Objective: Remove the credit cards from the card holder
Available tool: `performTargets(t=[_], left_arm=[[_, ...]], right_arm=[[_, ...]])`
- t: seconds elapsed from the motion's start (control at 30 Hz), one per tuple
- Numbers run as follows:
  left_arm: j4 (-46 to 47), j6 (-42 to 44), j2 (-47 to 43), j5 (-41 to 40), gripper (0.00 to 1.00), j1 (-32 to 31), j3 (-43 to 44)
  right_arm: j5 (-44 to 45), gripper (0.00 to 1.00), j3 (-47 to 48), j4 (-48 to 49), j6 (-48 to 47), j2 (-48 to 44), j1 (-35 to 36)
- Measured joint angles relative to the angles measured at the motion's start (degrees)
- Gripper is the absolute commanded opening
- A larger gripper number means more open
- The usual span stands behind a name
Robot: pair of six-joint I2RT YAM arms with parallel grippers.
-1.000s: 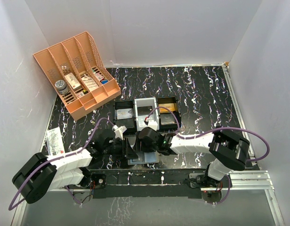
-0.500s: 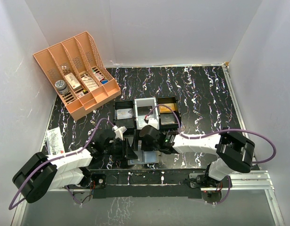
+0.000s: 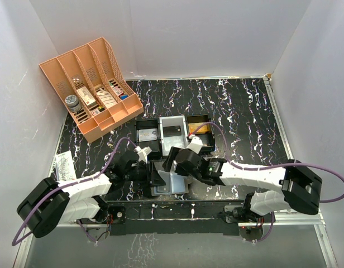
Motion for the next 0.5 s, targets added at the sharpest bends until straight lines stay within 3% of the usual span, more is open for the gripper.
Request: performTargets(t=[0.5], left_arm=[[-1.97, -0.11, 1.07, -0.87, 0.4, -0.68, 4.28]], right_arm=[[4.17, 0.9, -7.02, 0.9, 3.23, -6.99, 0.0]])
